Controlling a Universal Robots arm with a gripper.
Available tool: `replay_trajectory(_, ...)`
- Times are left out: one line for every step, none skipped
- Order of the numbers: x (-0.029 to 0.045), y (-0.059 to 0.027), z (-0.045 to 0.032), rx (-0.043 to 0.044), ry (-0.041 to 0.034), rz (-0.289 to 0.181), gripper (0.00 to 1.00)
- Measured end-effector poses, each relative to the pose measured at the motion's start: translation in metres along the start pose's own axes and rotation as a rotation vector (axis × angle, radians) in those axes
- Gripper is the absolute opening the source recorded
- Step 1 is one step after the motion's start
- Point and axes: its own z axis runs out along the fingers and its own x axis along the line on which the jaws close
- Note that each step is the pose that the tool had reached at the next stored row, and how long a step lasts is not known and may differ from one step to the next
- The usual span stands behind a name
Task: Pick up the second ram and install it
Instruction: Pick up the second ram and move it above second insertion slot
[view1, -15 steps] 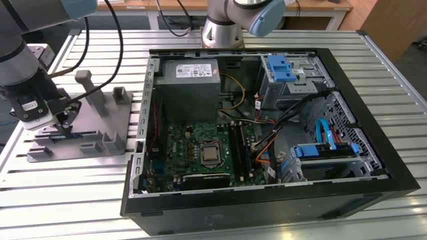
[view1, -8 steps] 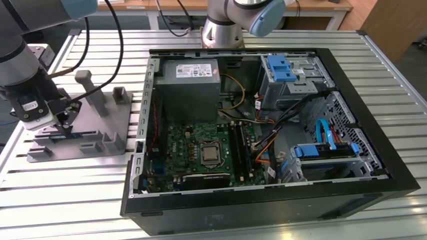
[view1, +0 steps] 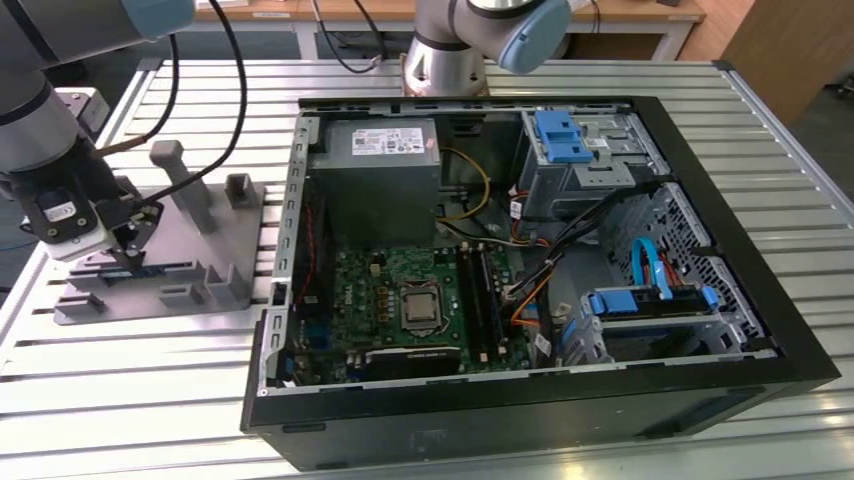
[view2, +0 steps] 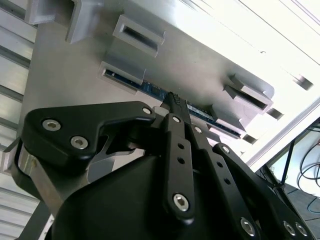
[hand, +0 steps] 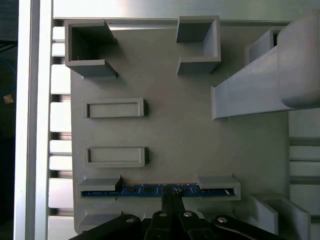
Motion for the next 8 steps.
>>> replay_trajectory(0.0,0.0,0.0,0.0,0.0,-0.001,0.1)
replay_trajectory(0.0,0.0,0.0,-0.0002,0.0001,-0.004,0.1)
replay_trajectory(0.0,0.0,-0.0001,-0.0014,0.0002,-0.01,0.1)
replay_trajectory(0.0,0.0,-0.0001,-0.0021,0.0003,-0.018,0.1)
replay_trajectory(0.0,0.0,0.0,-0.0021,0.0004,-0.029,0.1)
replay_trajectory(0.0,0.0,0.0,-0.002,0.0006,-0.044,0.1)
replay_trajectory(0.0,0.0,0.0,-0.0017,0.0009,-0.06,0.1)
replay_trajectory(0.0,0.0,0.0,-0.0015,0.001,-0.076,0.1)
